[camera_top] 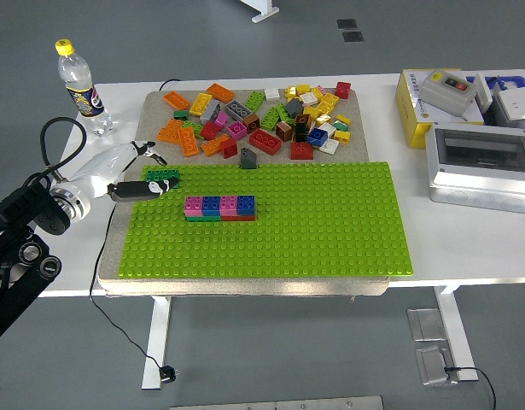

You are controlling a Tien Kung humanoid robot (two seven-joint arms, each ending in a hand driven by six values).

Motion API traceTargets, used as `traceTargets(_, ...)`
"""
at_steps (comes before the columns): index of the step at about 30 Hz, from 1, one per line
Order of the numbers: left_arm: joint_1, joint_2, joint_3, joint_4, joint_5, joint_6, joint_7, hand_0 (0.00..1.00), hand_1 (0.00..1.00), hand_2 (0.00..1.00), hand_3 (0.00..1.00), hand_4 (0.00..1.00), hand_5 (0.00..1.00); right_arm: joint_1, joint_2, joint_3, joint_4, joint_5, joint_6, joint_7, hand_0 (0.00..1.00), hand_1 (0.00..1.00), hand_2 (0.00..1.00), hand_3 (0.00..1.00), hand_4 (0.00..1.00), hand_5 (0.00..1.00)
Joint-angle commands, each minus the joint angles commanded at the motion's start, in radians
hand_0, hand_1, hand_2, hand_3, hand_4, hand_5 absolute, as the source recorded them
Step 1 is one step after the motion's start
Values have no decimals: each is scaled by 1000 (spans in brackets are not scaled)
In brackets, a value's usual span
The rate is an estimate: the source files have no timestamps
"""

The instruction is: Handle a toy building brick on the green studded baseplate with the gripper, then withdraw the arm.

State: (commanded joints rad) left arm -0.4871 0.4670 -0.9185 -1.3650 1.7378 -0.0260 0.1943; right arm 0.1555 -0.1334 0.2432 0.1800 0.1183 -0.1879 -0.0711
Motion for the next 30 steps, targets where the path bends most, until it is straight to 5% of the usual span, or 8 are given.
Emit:
traceTargets(12, 73, 30, -58, -21, -2, 7, -8, 998, 956, 953, 711, 773, 605, -7, -1, 66, 0, -77, -4, -12, 702, 690, 758, 717, 441, 846)
traceTargets(30, 91, 37, -100, -46, 4, 11, -14, 998, 956, 953, 719, 752, 588, -21, -17, 181, 0, -167, -14, -17, 702, 690, 758, 716, 440, 844)
